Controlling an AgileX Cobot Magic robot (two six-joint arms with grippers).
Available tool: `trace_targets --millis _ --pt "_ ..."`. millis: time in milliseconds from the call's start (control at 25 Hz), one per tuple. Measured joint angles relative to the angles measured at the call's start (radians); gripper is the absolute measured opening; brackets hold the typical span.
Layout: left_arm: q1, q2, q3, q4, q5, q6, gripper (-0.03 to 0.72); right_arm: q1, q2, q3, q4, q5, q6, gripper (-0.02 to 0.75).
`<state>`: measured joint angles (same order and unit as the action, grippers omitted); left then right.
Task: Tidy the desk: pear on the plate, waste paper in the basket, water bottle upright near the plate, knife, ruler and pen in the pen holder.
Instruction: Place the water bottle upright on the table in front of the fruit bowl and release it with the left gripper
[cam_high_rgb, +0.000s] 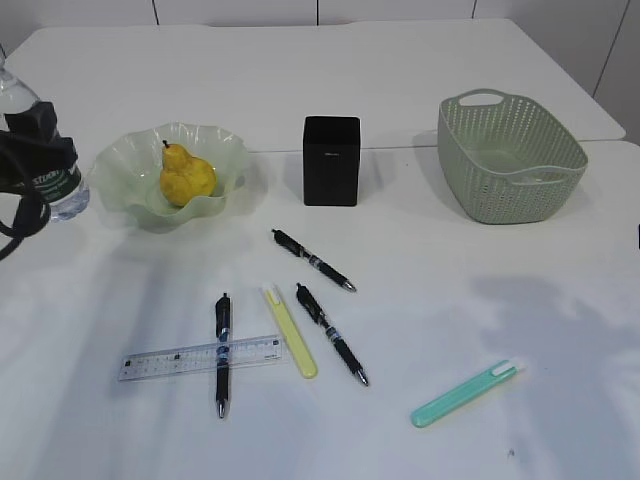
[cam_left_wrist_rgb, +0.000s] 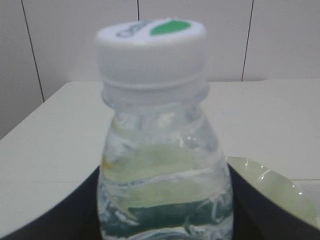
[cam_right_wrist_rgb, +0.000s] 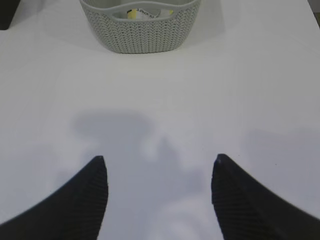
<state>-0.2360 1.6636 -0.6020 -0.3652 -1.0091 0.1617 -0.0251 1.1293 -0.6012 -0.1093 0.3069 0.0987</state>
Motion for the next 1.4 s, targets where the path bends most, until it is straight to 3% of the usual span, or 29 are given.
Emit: trace_targets --millis 160,400,1400 --pt "0.0 0.084 0.0 0.082 -0.064 -0.074 0.377 0.0 0.0 0.0 -0.002 -0.002 0.0 0.512" --pt "0.0 0.16 0.0 0.158 -0.067 -0.091 0.377 0.0 0.0 0.0 -0.015 -0.002 0.0 0.512" --pt "0.0 0.327 -0.008 0.165 -0.133 -0.093 0.377 0.0 0.0 0.0 -0.02 -0.002 0.0 0.512"
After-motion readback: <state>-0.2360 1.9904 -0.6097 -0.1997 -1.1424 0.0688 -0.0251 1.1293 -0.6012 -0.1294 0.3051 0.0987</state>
